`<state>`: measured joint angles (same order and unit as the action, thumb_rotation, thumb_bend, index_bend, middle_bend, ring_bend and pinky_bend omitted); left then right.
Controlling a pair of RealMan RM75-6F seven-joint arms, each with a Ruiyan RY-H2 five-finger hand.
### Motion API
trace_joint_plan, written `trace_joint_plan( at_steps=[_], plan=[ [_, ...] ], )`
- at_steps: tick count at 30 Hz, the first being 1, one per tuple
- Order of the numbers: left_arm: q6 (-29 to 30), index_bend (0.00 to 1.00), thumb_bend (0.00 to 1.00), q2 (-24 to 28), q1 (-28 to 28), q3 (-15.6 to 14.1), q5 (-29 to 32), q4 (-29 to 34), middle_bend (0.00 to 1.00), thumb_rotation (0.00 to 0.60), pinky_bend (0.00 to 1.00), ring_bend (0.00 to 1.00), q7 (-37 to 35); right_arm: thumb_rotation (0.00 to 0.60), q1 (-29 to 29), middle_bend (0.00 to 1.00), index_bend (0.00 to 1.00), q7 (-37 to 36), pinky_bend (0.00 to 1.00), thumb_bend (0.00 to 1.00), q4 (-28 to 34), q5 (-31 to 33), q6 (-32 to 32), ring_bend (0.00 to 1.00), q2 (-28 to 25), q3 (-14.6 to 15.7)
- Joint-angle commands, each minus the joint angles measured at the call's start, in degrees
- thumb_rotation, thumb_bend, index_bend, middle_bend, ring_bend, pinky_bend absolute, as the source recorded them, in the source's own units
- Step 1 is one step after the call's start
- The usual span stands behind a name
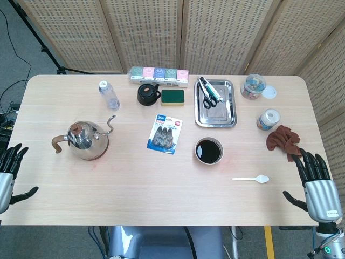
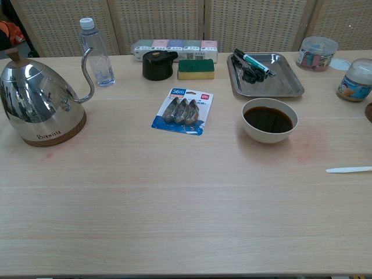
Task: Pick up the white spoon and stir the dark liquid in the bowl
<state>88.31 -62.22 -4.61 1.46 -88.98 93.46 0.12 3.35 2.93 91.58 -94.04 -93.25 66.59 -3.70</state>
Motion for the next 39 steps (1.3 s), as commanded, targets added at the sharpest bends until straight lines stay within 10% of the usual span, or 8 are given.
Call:
trace_joint_plan(
  at_steps=[1,39],
  plan=[
    [-0.2,0.00,0.00,0.1,0.0,0.0,0.2,0.2,0.00,0.600,0.00,0.00,0.1,0.600,0.0,0.00,0.05,0.0,0.02,0.00,0.0,-0.1,0.3,0.00,0.1,0.2],
    [-1.4,0.00,0.00,2.6,0.7,0.4,2.6,1.8,0.00,0.600,0.00,0.00,-2.0,0.600,13.3,0.00,0.37,19.2,0.02,0.21,-1.7,18.8,24.8,0.00,17.0,-3.2]
  ],
)
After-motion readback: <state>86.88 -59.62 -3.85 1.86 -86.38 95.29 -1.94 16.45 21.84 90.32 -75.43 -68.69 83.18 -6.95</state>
